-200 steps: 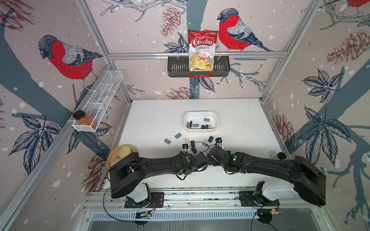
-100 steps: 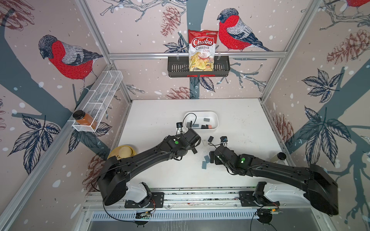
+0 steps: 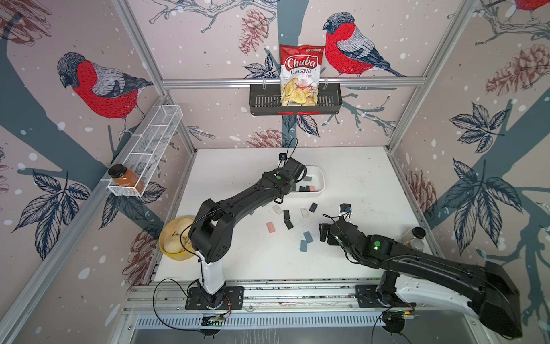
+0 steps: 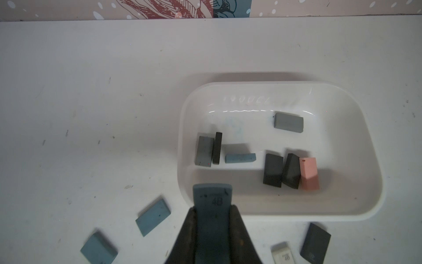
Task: Put the eraser in the storage box
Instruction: Place the eraser in the storage box.
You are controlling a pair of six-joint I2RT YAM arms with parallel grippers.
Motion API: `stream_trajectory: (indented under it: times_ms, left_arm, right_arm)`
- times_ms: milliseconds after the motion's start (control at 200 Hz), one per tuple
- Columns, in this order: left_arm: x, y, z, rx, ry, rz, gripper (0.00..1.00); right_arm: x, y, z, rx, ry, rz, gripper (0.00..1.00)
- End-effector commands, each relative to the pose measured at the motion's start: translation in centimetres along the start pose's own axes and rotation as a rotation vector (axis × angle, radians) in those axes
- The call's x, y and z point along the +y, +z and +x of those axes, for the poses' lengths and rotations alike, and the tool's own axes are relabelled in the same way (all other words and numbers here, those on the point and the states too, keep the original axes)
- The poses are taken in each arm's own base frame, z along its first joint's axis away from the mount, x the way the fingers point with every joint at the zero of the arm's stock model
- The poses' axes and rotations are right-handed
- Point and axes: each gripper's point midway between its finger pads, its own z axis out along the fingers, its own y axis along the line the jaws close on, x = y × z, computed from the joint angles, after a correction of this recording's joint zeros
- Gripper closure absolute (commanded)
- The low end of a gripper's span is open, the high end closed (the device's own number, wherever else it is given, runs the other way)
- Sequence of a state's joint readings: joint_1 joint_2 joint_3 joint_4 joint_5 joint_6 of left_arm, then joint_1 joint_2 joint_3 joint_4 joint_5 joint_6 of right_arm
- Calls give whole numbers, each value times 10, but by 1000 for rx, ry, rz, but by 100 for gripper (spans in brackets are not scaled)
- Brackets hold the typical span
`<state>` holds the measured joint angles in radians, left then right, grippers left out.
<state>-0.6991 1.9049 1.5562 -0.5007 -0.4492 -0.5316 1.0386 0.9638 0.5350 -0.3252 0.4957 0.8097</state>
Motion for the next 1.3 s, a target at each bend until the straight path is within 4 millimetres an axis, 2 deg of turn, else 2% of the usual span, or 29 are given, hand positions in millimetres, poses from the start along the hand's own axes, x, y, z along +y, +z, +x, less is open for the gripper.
stream_trajectory:
  times_ms: [0, 135, 300, 480, 601, 721, 961, 1176, 1296]
  left_arm:
    - [-5, 22, -5, 18, 50, 11, 86]
    - [-10, 51, -3, 52, 64, 5, 86]
    - [-16, 76, 5, 97, 72, 5, 85]
    - [-26, 84, 11, 122, 65, 42, 79]
    - [-30, 87, 15, 135, 65, 62, 70]
    - [-32, 86, 15, 141, 64, 76, 62]
    - [-37, 79, 9, 135, 62, 104, 33]
    - [-34, 48, -15, 79, 39, 132, 5]
    - [-25, 26, -18, 63, 11, 146, 4]
  right_arm:
    - [-10, -3, -4, -28, 3, 32, 1]
    - [-12, -7, -9, -49, 12, 22, 1]
    - [-13, -8, -9, -49, 11, 23, 0]
    - [-14, -7, -10, -50, 10, 23, 0]
    - [-16, -5, -10, -49, 7, 35, 0]
    - [-15, -1, -8, -40, 11, 28, 0]
    - [-15, 8, -7, -28, 26, 24, 0]
    - [-18, 22, -7, 2, 40, 31, 0]
    - [-17, 31, -10, 7, 44, 35, 0]
